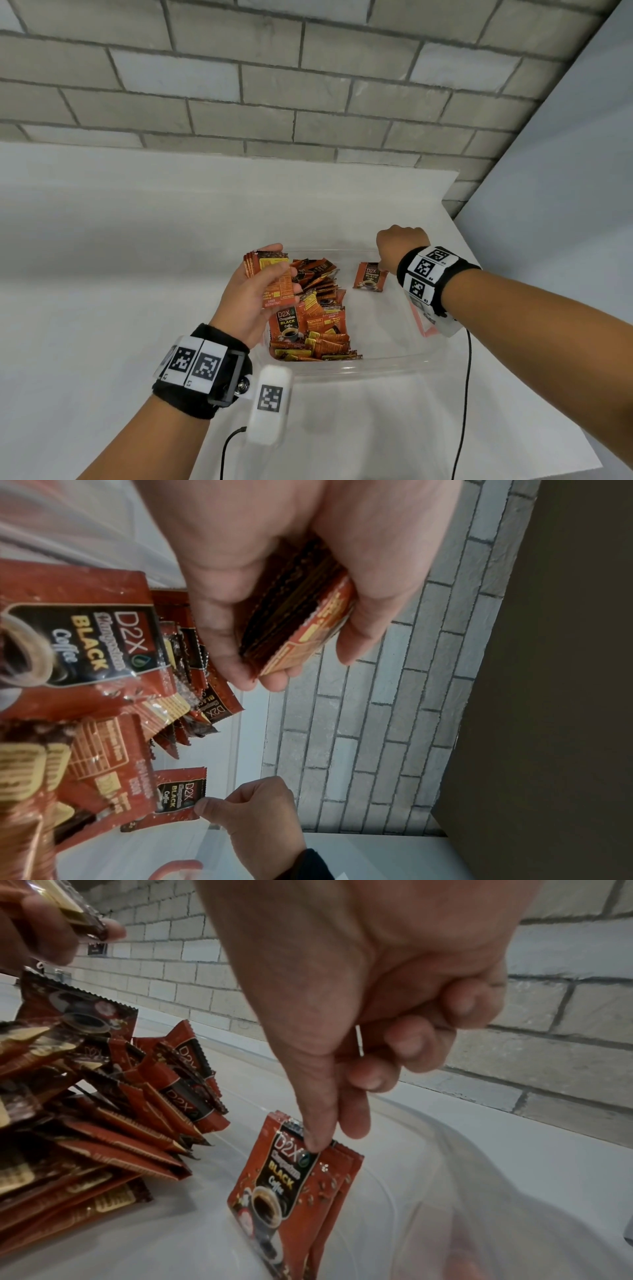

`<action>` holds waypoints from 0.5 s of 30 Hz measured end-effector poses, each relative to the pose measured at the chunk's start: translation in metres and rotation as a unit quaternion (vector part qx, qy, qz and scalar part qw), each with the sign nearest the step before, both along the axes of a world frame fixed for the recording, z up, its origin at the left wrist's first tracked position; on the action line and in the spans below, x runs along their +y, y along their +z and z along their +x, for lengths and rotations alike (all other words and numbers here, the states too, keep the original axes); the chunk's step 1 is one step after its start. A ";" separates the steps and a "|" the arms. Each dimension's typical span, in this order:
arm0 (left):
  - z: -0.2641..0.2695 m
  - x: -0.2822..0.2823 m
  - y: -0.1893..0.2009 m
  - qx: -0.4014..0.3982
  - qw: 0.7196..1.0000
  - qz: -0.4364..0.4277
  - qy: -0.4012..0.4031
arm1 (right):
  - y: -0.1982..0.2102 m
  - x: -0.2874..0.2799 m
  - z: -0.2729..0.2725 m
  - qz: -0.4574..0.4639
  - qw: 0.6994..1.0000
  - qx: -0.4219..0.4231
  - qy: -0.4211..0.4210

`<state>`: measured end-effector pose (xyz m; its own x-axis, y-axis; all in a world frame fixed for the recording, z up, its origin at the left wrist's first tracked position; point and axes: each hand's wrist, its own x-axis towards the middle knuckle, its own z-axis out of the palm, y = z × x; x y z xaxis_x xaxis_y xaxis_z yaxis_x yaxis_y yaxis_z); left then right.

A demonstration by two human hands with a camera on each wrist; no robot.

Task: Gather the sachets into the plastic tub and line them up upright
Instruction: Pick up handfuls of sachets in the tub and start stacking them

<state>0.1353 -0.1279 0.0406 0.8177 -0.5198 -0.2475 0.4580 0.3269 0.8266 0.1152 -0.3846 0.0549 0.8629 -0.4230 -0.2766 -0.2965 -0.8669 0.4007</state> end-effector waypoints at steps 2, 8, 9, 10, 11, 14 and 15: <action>0.000 -0.001 -0.001 -0.001 1.000 0.001 -0.003 | 0.000 0.001 -0.001 -0.013 1.000 0.004 0.003; 0.000 -0.002 -0.002 -0.006 1.000 0.006 -0.008 | 0.003 0.003 0.000 -0.037 0.999 0.035 -0.009; 0.000 -0.002 -0.001 -0.006 1.000 0.006 -0.007 | 0.005 0.004 0.001 -0.038 0.998 0.038 -0.011; 0.000 -0.002 0.000 -0.005 1.000 0.006 -0.006 | 0.007 0.005 0.002 -0.037 0.998 0.041 -0.013; 0.000 -0.002 0.000 -0.003 1.000 0.007 -0.005 | 0.009 0.007 0.002 -0.034 0.998 0.044 -0.016; 0.000 -0.002 -0.001 0.001 1.000 0.013 0.000 | 0.014 0.011 0.002 -0.028 0.999 0.040 -0.019; 0.000 -0.003 -0.001 0.002 1.000 0.015 0.001 | 0.015 0.012 0.002 -0.029 0.999 0.040 -0.021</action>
<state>0.1351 -0.1306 0.0398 0.8176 -0.5102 -0.2669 0.4614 0.3031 0.8338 0.1172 -0.3727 0.0701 0.8201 -0.4753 -0.3186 -0.2963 -0.8291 0.4742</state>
